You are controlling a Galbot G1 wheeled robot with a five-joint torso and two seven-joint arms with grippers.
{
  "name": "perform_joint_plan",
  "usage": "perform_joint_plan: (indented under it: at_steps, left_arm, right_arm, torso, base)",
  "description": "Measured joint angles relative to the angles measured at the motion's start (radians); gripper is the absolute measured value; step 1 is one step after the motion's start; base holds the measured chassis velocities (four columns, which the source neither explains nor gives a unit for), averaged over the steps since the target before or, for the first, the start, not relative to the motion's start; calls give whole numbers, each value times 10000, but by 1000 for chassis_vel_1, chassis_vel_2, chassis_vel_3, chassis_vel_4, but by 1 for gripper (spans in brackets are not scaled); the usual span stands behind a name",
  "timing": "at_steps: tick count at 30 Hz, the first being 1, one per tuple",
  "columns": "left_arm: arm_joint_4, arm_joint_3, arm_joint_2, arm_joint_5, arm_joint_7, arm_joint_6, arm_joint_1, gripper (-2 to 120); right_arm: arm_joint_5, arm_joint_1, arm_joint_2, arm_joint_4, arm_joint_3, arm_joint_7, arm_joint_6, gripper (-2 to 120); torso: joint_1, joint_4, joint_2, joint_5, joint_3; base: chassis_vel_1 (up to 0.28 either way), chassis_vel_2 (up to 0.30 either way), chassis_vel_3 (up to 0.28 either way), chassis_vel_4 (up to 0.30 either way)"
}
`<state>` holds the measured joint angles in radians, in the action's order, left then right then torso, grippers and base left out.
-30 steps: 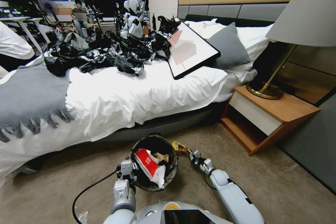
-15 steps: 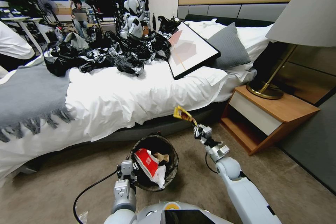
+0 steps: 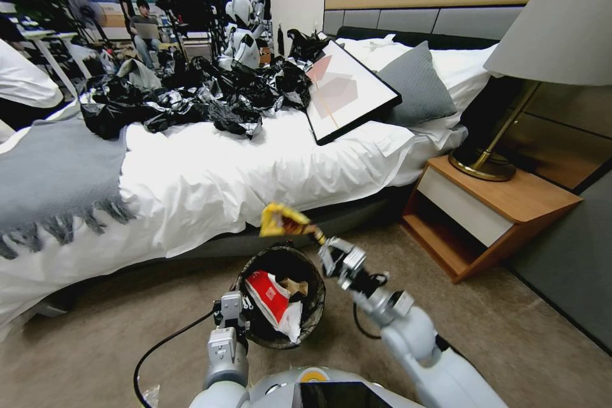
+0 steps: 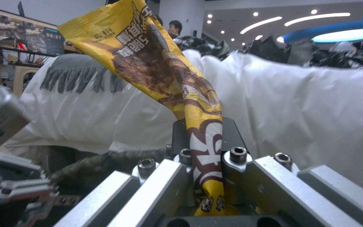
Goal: Pick up the trash bin, then pick up the garbage from the floor and place it into the trash bin.
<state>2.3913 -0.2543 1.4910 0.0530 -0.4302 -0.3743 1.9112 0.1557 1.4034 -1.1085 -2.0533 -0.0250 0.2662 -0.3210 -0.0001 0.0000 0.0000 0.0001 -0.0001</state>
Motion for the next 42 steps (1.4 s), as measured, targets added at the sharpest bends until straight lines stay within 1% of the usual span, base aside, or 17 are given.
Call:
perform_joint_plan:
  at_steps: [5,16,27,33,35,38,39,42]
  left_arm:
    - [-1,-6,12,8,0,0,4,0]
    - [37,35,24,75,4,-6,49,0]
    - [78,29,13,85,5,-4,53,0]
    - [89,12,-1,68,5,-4,36,0]
    - [89,5,-6,61,5,-4,33,0]
    - [91,-19,-14,21,5,-7,8,0]
    - [91,-19,-14,21,5,-7,8,0]
    - [91,-26,-16,-6,6,-21,-12,0]
  right_arm:
    - [-119,-128,-171,738,323,-92,-69,0]
    - [-145,-269,-450,1763,366,-236,-209,0]
    - [-117,-333,-499,2358,206,-294,-293,0]
    - [-194,-241,-464,2439,139,-268,-308,0]
    - [-238,-230,-463,2459,119,-260,-312,2]
    - [-364,-179,-459,2493,60,-213,-385,18]
    - [-364,-179,-459,2493,60,-213,-385,18]
    - [-383,-164,-446,2496,27,-192,-418,32]
  torso:
    - [0,1,0,-1,0]
    - [0,0,0,-1,0]
    - [0,0,0,-1,0]
    - [0,0,0,-1,0]
    - [1,0,0,-1,0]
    - [2,0,0,-1,0]
    - [2,0,0,-1,0]
    - [1,0,0,-1,0]
  base:
    - [0,0,0,0]
    - [0,0,0,0]
    - [0,0,0,0]
    - [0,0,0,0]
    - [0,0,0,0]
    - [0,0,0,0]
    - [0,0,0,0]
    - [0,0,0,0]
